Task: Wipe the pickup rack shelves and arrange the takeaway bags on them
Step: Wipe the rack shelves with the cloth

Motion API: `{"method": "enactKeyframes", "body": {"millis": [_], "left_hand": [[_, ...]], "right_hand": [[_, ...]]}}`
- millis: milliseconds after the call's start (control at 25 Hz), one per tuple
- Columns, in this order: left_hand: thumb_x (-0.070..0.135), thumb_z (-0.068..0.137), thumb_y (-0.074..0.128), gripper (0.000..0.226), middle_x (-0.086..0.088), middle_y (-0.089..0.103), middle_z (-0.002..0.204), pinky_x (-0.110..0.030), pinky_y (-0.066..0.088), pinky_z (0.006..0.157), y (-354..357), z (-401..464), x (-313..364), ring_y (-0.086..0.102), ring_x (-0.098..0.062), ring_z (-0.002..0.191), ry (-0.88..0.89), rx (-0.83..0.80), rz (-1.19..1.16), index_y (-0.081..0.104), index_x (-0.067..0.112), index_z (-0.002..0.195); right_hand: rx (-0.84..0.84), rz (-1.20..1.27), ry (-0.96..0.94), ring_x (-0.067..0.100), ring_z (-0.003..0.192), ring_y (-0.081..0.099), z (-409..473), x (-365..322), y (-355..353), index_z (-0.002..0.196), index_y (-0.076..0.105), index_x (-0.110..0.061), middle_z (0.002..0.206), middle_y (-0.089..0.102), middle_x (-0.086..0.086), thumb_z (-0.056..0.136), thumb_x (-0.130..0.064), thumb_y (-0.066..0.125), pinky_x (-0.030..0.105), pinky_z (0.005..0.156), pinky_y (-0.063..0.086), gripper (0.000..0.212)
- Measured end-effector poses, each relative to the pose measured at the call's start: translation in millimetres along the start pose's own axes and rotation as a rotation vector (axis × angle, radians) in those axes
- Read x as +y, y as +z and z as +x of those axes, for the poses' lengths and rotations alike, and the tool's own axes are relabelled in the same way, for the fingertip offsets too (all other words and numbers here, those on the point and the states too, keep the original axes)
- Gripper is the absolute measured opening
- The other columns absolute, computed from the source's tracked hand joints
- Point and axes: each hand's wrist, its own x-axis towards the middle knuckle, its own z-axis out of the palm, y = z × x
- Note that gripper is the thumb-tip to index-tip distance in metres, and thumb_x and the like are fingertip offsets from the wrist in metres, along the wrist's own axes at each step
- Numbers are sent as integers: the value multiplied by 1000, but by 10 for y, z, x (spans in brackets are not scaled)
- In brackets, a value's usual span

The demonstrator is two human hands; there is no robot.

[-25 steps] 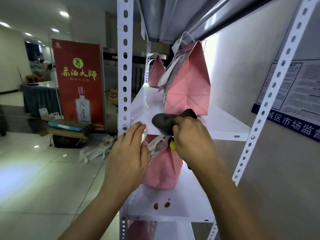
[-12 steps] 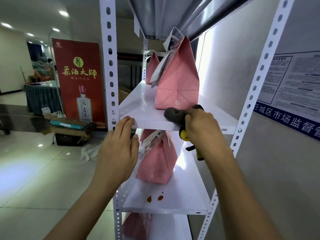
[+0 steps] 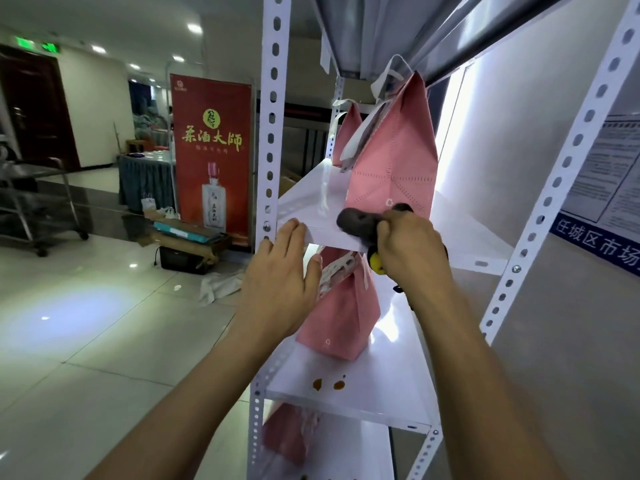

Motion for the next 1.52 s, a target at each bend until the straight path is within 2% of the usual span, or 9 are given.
{"method": "enactKeyframes", "body": {"millis": [160,240,440,640,760,880,1040,1320,1520], "left_hand": [[29,97,38,51,-8,41,151,-43,46,84,-33,-43,-6,53,-30,95,13,-6,26,41,8,143],[20,96,44,47,-9,42,151,-42,47,82,-40,-50,-25,53,-31,90,43,-3,29,43,7,141],[21,97,42,51,-5,33,157,-44,47,87,-3,-45,-57,51,-32,97,20,-27,16,35,12,147],[23,99,42,49,-5,32,157,-44,47,86,20,-37,-15,52,-35,103,4,-15,28,34,12,147],[22,100,42,53,-7,26,161,-47,45,92,24,-90,11,50,-38,112,-1,-33,33,30,10,150],[20,98,45,56,-7,24,162,-44,42,97,100,-293,6,48,-34,119,34,-52,20,30,9,151],[21,97,46,58,-4,25,162,-41,43,95,342,-699,-98,51,-28,108,82,-149,3,30,15,152],[15,94,44,56,-11,32,159,-45,42,101,826,-1250,-323,48,-33,124,93,-334,-40,37,14,150],[11,92,50,53,-11,41,154,-44,41,103,1076,-1494,-511,48,-33,126,68,-422,-31,44,12,145]], "right_hand": [[127,13,-67,32,81,51,-232,51,-26,94,67,-7,83,52,8,95,-11,44,35,70,34,23],[129,10,-104,33,88,54,-318,3,-16,95,68,-8,90,60,12,94,-11,45,38,75,40,23],[34,5,-113,37,94,59,-139,-124,43,107,68,-6,103,65,18,99,-16,42,47,84,48,29],[184,93,-58,36,88,57,-266,304,-28,100,68,-4,95,64,18,94,-11,42,44,79,47,27],[233,142,-7,33,99,58,-355,539,-82,106,69,-3,106,67,16,94,-6,41,43,89,47,30],[286,257,19,27,112,54,-525,557,-54,115,69,-6,119,67,11,94,-4,40,35,98,44,36],[322,379,29,18,111,53,-801,636,-9,117,67,-15,120,65,4,94,-10,36,22,90,39,40],[256,538,154,31,104,63,-1347,817,595,121,62,-25,114,56,-14,93,-13,33,56,84,56,42],[154,521,303,9,93,57,-1647,1006,1170,116,66,-14,105,61,-4,92,-14,34,9,84,45,40]]}}
